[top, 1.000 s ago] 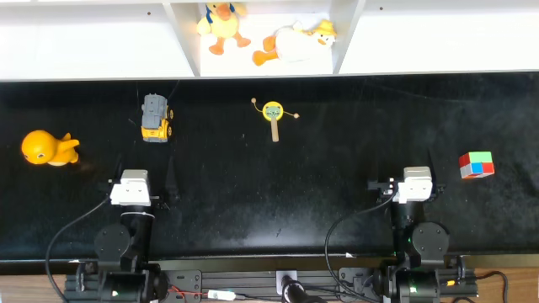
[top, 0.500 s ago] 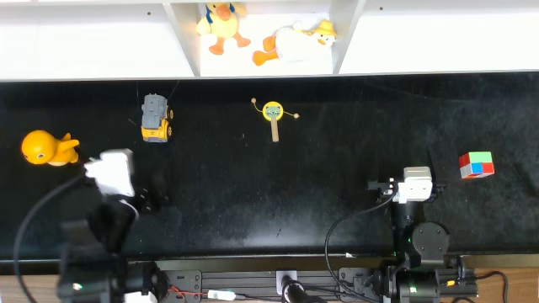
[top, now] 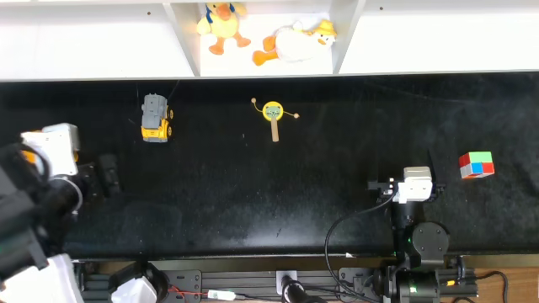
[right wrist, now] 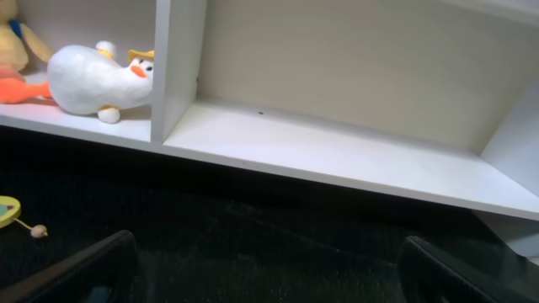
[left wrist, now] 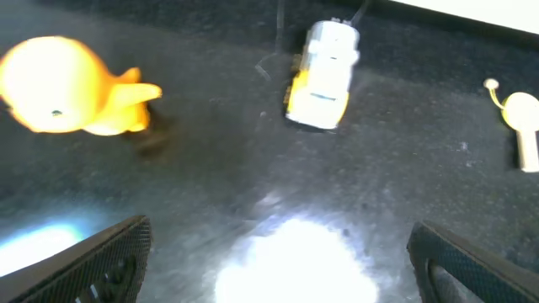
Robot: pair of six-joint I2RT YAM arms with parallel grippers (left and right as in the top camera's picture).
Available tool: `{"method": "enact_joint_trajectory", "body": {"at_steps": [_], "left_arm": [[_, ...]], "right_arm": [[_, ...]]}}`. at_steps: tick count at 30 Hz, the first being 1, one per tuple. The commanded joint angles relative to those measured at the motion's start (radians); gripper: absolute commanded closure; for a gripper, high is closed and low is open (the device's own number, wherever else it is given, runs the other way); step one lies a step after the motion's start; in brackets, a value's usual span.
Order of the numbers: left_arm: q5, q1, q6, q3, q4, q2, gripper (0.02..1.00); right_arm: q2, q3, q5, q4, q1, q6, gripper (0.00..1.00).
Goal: Store Toys
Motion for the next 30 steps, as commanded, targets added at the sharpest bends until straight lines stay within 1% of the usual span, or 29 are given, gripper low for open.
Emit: {"method": "enact_joint_trajectory", "body": {"at_steps": [1, 5, 6, 8, 9, 10, 11, 14, 15, 16, 18, 25, 30], "left_arm": [[0.106, 0.138, 0.083, 0.036, -0.004, 0.03, 0.023], [0.217, 0.216, 0.087, 0.035, 0.033, 0.036, 0.023], [0.235, 0.226, 0.087, 0.035, 0.047, 0.035, 0.023], [0.233, 0.248, 0.087, 0.035, 0.068, 0.044, 0.025], [0.221, 0.264, 0.088, 0.035, 0.079, 0.05, 0.023], [0.184, 0.283, 0.089, 0.035, 0.092, 0.056, 0.02], [0.14, 0.296, 0.091, 0.035, 0.097, 0.064, 0.02], [-0.032, 0.309, 0.096, 0.035, 0.109, 0.1, 0.02], [-0.082, 0.309, 0.124, 0.035, 0.115, 0.116, 0.02], [-0.101, 0.307, 0.16, 0.035, 0.122, 0.129, 0.023], [-0.103, 0.307, 0.219, 0.029, 0.155, 0.153, 0.02], [-0.104, 0.307, 0.244, -0.064, 0.386, 0.238, 0.02], [-0.096, 0.307, 0.257, -0.113, 0.453, 0.313, 0.02]], "right_arm": [[-0.007, -0.014, -0.007, 0.004, -0.006, 0.007, 0.005], [-0.007, -0.014, -0.007, 0.004, -0.006, 0.007, 0.005], [-0.007, -0.014, -0.007, 0.004, -0.006, 0.007, 0.005], [-0.007, -0.014, -0.007, 0.004, -0.006, 0.007, 0.005], [-0.007, -0.014, -0.007, 0.004, -0.006, 0.007, 0.005], [-0.007, -0.014, -0.007, 0.004, -0.006, 0.007, 0.007], [-0.007, -0.014, -0.007, 0.004, -0.006, 0.007, 0.005], [-0.007, -0.014, -0.007, 0.004, -0.006, 0.007, 0.005], [-0.007, -0.014, -0.007, 0.004, -0.006, 0.007, 0.007], [-0.007, -0.014, -0.007, 0.004, -0.006, 0.007, 0.005], [-0.007, -0.014, -0.007, 0.004, -0.006, 0.007, 0.005], [-0.007, -0.014, -0.007, 0.004, -0.006, 0.007, 0.005], [-0.007, -0.014, -0.007, 0.004, -0.006, 0.007, 0.007]]}}
